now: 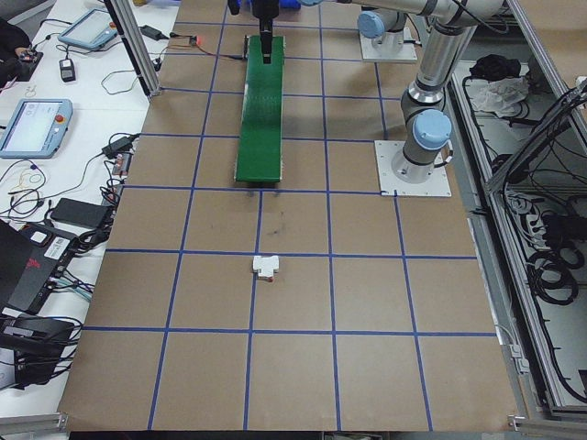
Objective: Move button from left to right
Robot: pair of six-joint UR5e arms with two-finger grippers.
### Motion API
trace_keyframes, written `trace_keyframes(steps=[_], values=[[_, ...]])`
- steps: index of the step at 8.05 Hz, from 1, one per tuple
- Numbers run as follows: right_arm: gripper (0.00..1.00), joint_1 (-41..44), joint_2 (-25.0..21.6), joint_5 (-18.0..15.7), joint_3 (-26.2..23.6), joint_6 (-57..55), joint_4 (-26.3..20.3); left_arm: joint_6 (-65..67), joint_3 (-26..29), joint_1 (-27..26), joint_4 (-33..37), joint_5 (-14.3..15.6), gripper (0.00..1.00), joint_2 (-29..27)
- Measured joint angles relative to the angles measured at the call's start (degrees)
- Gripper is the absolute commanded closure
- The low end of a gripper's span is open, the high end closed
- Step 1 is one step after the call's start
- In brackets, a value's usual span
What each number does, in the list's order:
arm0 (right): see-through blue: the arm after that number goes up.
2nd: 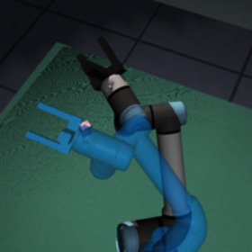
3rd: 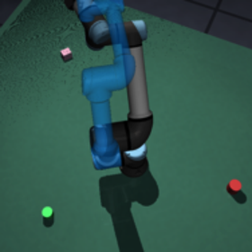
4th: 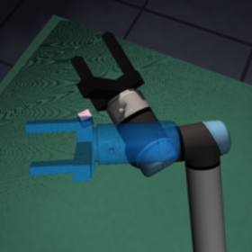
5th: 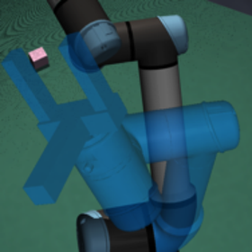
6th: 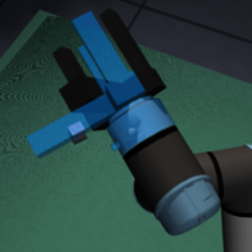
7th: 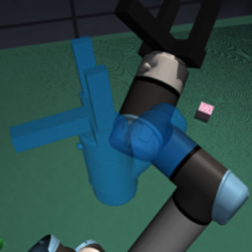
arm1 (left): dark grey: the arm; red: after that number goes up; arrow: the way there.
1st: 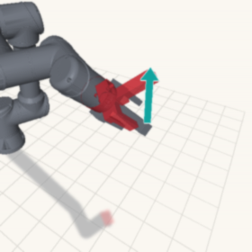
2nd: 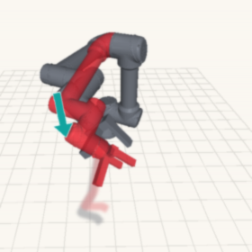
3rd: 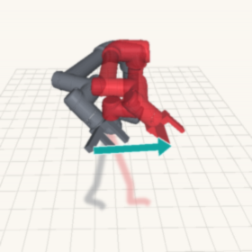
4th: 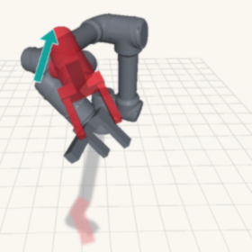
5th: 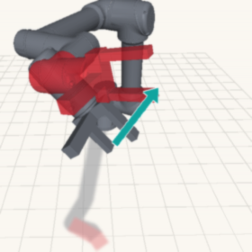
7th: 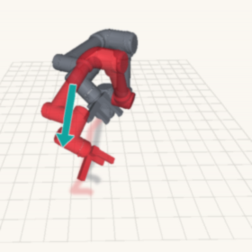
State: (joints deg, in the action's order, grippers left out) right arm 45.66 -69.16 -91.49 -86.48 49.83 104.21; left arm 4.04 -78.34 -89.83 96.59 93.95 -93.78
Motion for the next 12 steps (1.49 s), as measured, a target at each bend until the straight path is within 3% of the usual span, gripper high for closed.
trace_keyframes(steps=[3,5,9,12], values=[[0.00,10.2,-12.1,-0.4,0.0,-16.5,-12.9,0.0,0.0,0.0,0.0,0.0,0.00,0.0],[0.00,20.8,-18.9,-0.1,0.2,-30.3,-17.5,0.0,-0.1,0.0,0.0,0.0,0.00,0.0],[0.00,40.8,-22.8,2.8,0.6,-54.0,-18.4,0.0,-0.1,0.0,0.0,0.0,0.00,0.1],[0.00,45.3,-22.9,3.6,0.6,-57.5,-17.9,0.0,-0.1,0.0,0.0,0.0,0.00,0.2]])
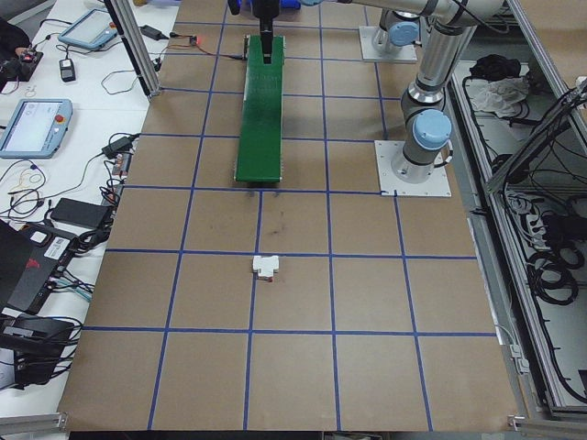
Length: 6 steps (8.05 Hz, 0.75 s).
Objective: Move button from left to right
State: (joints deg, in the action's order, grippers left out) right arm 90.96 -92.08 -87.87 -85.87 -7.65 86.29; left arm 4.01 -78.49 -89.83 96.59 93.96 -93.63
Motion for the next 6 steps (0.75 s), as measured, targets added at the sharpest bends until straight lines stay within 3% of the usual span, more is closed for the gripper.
trace_keyframes(steps=[6], values=[[0.00,0.4,0.1,0.5,0.0,2.2,0.0,0.0,0.0,0.0,0.0,0.0,0.00,0.0]])
